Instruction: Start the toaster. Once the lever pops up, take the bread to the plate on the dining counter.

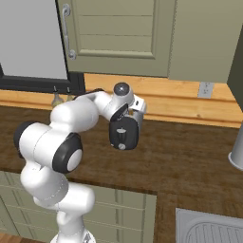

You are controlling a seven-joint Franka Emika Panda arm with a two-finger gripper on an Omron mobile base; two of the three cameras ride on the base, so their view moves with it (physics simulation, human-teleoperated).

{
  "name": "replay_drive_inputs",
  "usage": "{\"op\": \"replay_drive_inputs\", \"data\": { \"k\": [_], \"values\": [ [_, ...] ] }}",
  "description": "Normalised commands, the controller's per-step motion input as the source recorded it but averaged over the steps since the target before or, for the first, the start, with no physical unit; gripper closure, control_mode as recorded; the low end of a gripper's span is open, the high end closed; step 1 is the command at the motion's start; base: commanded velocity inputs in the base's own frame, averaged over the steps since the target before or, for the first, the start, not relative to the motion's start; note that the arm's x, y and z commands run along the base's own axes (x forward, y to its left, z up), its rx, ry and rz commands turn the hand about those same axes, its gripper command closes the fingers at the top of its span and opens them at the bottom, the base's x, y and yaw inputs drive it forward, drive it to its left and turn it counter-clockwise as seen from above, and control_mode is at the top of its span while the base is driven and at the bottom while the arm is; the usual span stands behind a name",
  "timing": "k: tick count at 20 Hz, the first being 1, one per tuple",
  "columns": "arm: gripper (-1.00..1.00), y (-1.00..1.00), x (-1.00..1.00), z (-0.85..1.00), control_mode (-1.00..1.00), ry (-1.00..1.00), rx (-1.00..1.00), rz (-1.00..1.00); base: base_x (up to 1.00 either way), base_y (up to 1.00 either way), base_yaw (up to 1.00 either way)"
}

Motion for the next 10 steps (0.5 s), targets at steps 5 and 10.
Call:
{"op": "replay_drive_inputs", "data": {
  "k": [5,10],
  "values": [
    [-1.00,0.00,0.03,-0.16,-1.00,0.00,0.00,0.00,0.00,0.00,0.00],
    [-1.00,0.06,0.15,-0.08,-1.00,0.00,0.00,0.00,0.00,0.00,0.00]
  ]
}}
